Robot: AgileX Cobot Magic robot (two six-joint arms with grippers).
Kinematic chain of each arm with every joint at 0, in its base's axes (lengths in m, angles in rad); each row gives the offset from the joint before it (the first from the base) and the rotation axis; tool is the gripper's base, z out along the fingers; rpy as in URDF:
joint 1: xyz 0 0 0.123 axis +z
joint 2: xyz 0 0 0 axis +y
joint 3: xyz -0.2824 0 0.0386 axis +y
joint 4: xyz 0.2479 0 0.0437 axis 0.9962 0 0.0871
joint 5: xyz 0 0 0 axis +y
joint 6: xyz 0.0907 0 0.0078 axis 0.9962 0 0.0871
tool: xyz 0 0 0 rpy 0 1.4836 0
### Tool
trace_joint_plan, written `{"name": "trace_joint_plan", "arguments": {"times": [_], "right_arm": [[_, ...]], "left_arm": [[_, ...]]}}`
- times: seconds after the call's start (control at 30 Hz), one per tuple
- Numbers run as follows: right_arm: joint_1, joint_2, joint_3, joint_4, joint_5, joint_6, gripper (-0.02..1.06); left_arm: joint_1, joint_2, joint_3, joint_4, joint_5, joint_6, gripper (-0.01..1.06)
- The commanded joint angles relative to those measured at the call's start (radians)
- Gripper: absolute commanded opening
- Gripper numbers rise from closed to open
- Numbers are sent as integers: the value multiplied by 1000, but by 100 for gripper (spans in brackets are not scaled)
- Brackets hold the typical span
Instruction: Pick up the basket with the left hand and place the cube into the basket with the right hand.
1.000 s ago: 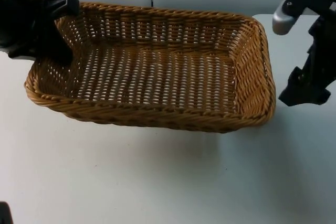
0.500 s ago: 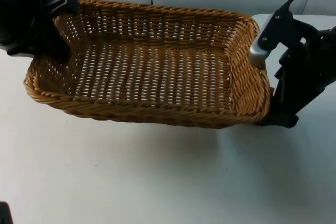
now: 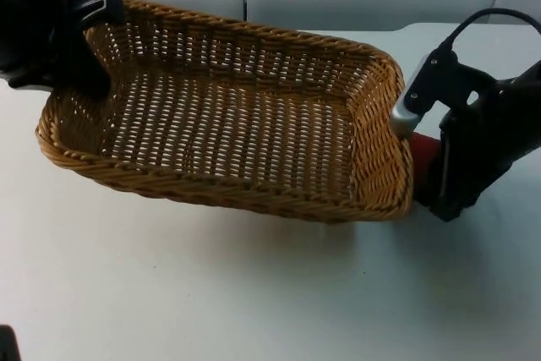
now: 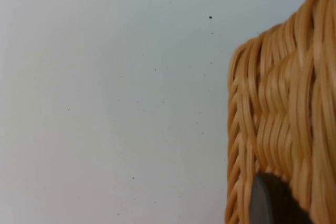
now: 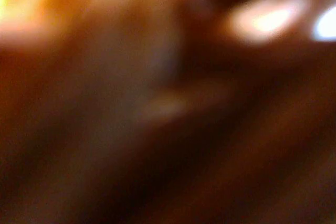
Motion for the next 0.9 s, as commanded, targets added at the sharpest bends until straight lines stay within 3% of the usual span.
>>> {"name": "trace_joint_plan", "arguments": {"times": [0.0, 0.23, 0.37, 0.53, 0.6, 0.7, 0.73, 0.8, 0.87], "right_arm": [[4, 6, 4, 23, -49, 2, 0], [2, -75, 4, 29, -146, 21, 0], [2, -173, 4, 53, -299, 26, 0], [4, -282, 2, 77, -428, 26, 0], [8, -329, 2, 77, -431, 36, 0], [25, -408, 2, 79, -392, 209, 0], [25, -408, 2, 79, -392, 209, 0], [49, -446, 2, 79, -300, 375, 0], [74, -457, 2, 79, -173, 462, 0]], "left_arm": [[-2, -16, -12, -38, 1, -12, 0], [-2, -16, -12, -38, 1, -12, 0], [-2, -16, -12, -38, 1, -12, 0], [-2, -16, -12, -38, 1, -12, 0], [-2, -16, -12, -38, 1, -12, 0], [-2, -16, -12, -38, -1, -12, 0], [-2, -16, -12, -38, -1, -12, 0], [-2, -16, -12, -38, -1, -12, 0], [-2, -16, -12, -38, -1, -12, 0]]}}
